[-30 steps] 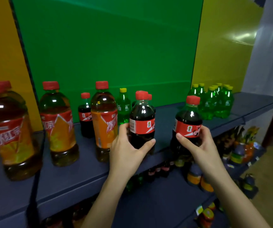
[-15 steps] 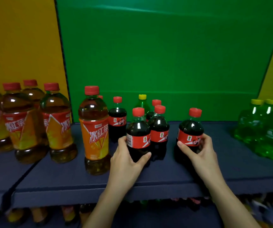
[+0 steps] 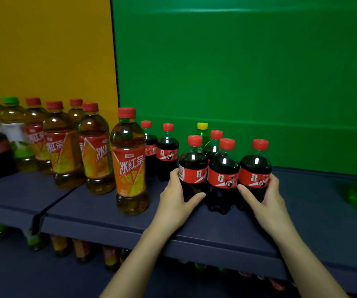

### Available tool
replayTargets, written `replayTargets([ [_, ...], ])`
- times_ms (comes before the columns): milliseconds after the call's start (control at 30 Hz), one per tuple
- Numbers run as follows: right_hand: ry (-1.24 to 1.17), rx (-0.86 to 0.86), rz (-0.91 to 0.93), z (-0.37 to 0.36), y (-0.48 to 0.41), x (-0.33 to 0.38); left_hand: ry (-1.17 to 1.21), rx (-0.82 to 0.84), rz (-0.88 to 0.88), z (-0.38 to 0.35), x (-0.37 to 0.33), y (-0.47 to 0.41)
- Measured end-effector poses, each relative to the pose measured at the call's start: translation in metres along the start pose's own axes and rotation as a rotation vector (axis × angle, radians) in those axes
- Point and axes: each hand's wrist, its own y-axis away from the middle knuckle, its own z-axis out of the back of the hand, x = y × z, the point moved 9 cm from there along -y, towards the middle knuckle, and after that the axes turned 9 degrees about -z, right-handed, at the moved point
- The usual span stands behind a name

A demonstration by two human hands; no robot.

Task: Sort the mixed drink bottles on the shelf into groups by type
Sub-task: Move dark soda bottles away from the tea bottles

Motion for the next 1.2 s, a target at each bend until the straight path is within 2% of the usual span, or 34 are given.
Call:
replayTargets([
  [200, -0.033, 0.017, 0.0, -0.001, -0.001, -0.001, -0.02, -0.034, -0.048, 0.004, -0.005, 0.004],
  [300, -0.01, -0.117, 0.092, 0.014, 0.008, 0.01, -0.098, -0.071, -0.096, 0.02, -0.015, 0.014],
  [400, -0.048, -0.245, 0.335, 0.037, 0.026, 0.05, -0.231, -0.29, -0.227, 0.065, -0.037, 0.033],
  [500, -0.04, -0.206, 0.521, 0.048, 0.026, 0.105, -0.354, -0.579, -0.314, 0.121, -0.049, 0.05],
  [567, -0.061, -0.116, 0.543, 0.045, 0.012, 0.142, -0.395, -0.693, -0.296, 0.15, -0.044, 0.049],
  [600, -0.062, -0.048, 0.523, 0.039, 0.001, 0.157, -0.385, -0.693, -0.264, 0.158, -0.035, 0.043],
  [667, 0.03, 0.077, 0.453, 0.019, -0.03, 0.18, -0.293, -0.584, -0.172, 0.161, -0.015, 0.027],
  [767, 0.278, 0.219, 0.359, -0.021, -0.085, 0.194, -0.062, -0.402, -0.04, 0.146, 0.008, 0.014],
  [833, 0.454, 0.323, 0.28, -0.05, -0.116, 0.189, 0.034, -0.347, -0.007, 0.138, 0.017, 0.012],
  [1033, 0.821, 0.619, -0.003, -0.114, -0.157, 0.149, 0.11, -0.349, -0.015, 0.136, 0.028, 0.008],
  [1100, 0.889, 0.674, 0.002, -0.124, -0.161, 0.145, 0.111, -0.354, -0.018, 0.136, 0.028, 0.007],
  [1200, 0.962, 0.655, 0.096, -0.128, -0.165, 0.154, 0.11, -0.36, -0.024, 0.137, 0.031, 0.006],
])
